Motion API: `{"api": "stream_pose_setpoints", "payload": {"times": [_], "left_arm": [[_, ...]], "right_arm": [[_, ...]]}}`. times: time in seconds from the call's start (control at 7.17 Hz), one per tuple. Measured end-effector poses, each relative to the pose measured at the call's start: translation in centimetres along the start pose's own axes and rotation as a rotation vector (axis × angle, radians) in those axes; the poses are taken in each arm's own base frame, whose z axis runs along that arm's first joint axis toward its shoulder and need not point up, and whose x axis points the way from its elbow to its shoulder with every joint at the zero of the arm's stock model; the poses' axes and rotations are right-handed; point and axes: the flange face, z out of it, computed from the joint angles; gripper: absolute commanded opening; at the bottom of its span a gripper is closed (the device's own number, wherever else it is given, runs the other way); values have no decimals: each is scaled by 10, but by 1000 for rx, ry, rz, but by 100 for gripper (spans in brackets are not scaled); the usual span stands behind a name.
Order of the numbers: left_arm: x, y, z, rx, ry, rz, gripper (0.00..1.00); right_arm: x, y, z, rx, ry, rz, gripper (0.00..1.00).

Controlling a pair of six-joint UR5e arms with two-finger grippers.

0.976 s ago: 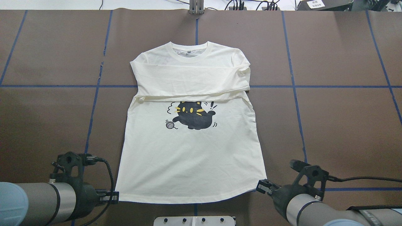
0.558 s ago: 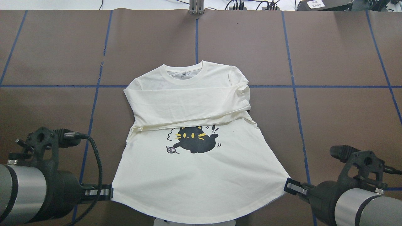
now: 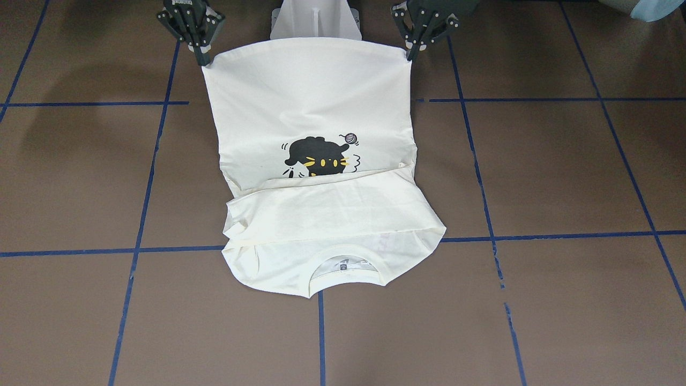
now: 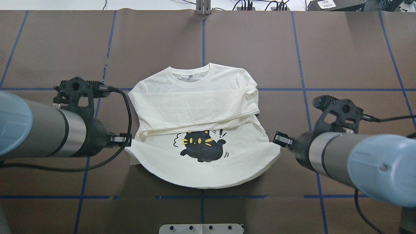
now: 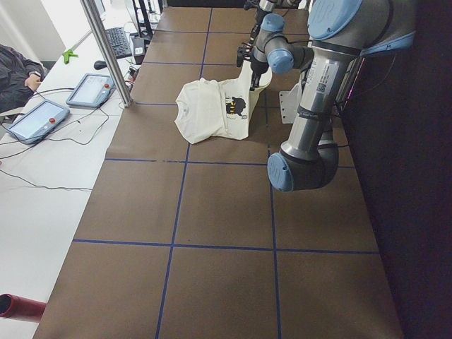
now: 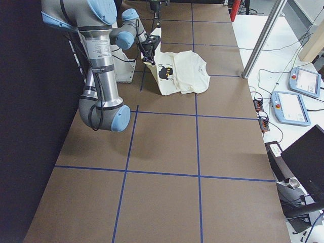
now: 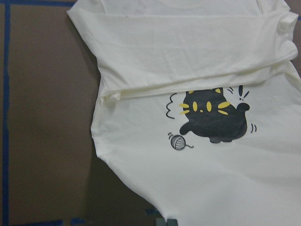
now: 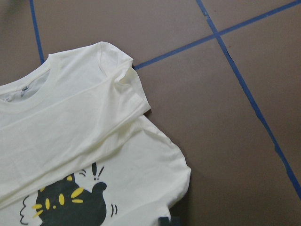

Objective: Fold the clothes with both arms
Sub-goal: 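Lift the hem with both grippers and fold it toward the collar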

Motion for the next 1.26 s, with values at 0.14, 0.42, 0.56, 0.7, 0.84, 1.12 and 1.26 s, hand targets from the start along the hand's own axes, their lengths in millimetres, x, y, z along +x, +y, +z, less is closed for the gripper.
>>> {"api": "stream_pose_setpoints", "payload": {"times": [0.14,0.42,0.56,0.7,0.84,1.12,1.26], "left_arm": [[-8,-36,16,41,-37,18,0],[-33,-99,52,105,-89,34,0],[-43,-125,80,124,-104,39,0],[-50,-146,112,135,-110,41,0],[-57,-162,147,142,-112,42,0],[-78,-175,201,139,-124,41,0],[-86,-175,218,134,-130,41,0]], "right_arm": [[-20,-36,26,25,39,4,0],[-43,-90,81,61,50,25,0],[-54,-112,111,75,49,38,0],[-64,-130,142,86,58,42,0],[-71,-143,177,93,62,43,0],[-81,-155,226,101,43,42,0],[-86,-157,243,101,52,42,0]]}}
